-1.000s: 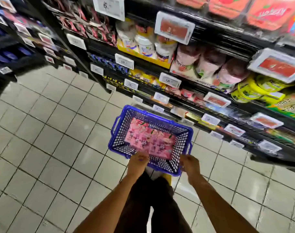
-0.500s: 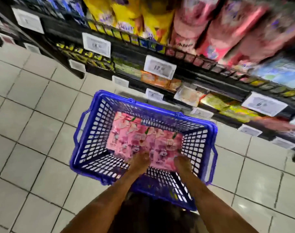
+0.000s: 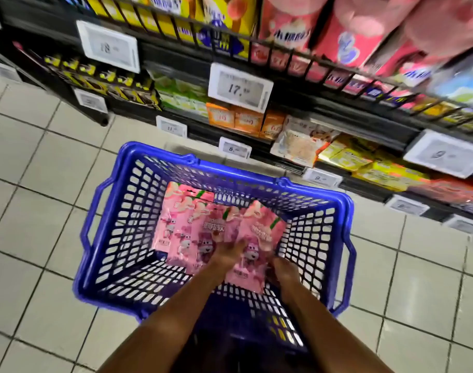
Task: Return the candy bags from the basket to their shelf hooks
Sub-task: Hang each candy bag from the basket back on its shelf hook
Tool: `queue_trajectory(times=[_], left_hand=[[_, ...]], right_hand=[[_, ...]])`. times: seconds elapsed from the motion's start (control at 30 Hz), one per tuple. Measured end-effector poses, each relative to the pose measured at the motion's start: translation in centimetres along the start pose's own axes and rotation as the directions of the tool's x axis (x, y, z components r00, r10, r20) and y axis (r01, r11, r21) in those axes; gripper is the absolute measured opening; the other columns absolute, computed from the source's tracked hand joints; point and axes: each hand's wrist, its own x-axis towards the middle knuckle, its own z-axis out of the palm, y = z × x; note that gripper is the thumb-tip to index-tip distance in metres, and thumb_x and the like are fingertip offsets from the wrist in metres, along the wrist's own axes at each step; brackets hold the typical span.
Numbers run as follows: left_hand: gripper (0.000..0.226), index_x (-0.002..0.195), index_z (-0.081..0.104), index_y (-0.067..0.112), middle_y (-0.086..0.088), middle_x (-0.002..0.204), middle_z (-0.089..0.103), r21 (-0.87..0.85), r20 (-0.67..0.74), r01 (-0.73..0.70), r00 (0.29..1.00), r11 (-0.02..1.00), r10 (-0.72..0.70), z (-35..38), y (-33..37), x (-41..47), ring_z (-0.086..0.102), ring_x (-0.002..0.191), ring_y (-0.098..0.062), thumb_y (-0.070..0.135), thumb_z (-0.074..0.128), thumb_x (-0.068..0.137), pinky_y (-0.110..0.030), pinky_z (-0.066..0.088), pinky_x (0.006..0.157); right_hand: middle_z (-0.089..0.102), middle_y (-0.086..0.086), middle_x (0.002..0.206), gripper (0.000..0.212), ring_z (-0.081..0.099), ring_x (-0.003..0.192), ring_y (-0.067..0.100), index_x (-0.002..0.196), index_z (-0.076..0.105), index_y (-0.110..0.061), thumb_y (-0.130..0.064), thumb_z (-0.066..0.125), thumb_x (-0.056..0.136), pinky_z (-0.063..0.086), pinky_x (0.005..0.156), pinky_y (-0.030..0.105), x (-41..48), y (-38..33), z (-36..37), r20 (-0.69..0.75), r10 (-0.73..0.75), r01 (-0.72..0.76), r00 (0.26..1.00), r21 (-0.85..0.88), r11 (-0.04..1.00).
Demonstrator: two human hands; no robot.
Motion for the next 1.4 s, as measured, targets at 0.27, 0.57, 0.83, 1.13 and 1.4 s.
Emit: queue_trajectory(times=[0.27,0.57,0.83,1.13,1.4], left_hand=[[0.037,0.109,0.068,0.003,-0.012,0.099,0.067,-0.206,-0.040,-0.176,0.984,0.963,0.171,-5.4,6.9,-19.9,0.061,0.085,-0.021,0.035,0.057,0.094,-0.030,0.048,0.086],[0.040,0.097,0.070,0.006,-0.009,0.064,0.066,-0.185,-0.020,-0.357,0.933,0.915,0.360,-8.6,20.9,-48.2,0.065,0.061,-0.022,0.045,0.063,0.089,-0.042,0.053,0.069],[0.030,0.107,0.069,0.006,-0.018,0.105,0.070,-0.083,0.062,-0.649,0.754,0.756,0.654,-9.3,28.5,-64.6,0.067,0.089,-0.022,0.026,0.048,0.099,-0.036,0.057,0.077],[0.042,0.102,0.073,0.011,-0.016,0.093,0.076,-0.152,0.191,-0.820,0.524,0.552,0.830,-7.0,32.4,-74.9,0.072,0.090,-0.035,0.044,0.047,0.098,-0.054,0.053,0.091],[0.040,0.103,0.073,0.014,-0.005,0.094,0.078,-0.231,0.195,-0.901,0.326,0.366,0.925,-3.9,35.4,-79.7,0.074,0.090,-0.022,0.048,0.054,0.091,-0.040,0.058,0.085]], right_hand=[[0.064,-0.001,0.074,0.014,0.054,0.064,0.015,0.092,0.066,-0.015,-0.009,0.054,0.095,0.046,0.060,0.027,-22.3,-9.9,-4.3,0.062,-0.400,0.371,0.914,0.269,0.889],[0.073,0.002,0.082,0.020,0.065,0.065,0.011,0.101,0.067,-0.010,-0.005,0.050,0.094,0.054,0.061,0.026,-52.3,-23.6,-12.4,-0.009,-0.716,0.608,0.698,0.537,0.585],[0.074,0.005,0.098,0.022,0.066,0.084,0.018,0.103,0.074,-0.017,-0.024,0.065,0.083,0.052,0.072,0.032,-69.4,-28.3,-18.7,-0.160,-0.852,0.768,0.498,0.536,0.349],[0.076,0.012,0.090,0.016,0.073,0.072,0.022,0.087,0.077,-0.019,-0.017,0.062,0.090,0.058,0.060,0.030,-79.2,-30.5,-24.1,-0.294,-0.869,0.790,0.398,0.592,0.161],[0.075,0.015,0.096,0.017,0.072,0.077,0.024,0.094,0.074,-0.014,-0.013,0.057,0.093,0.058,0.062,0.031,-82.1,-32.3,-27.9,-0.378,-0.870,0.828,0.316,0.558,0.058]])
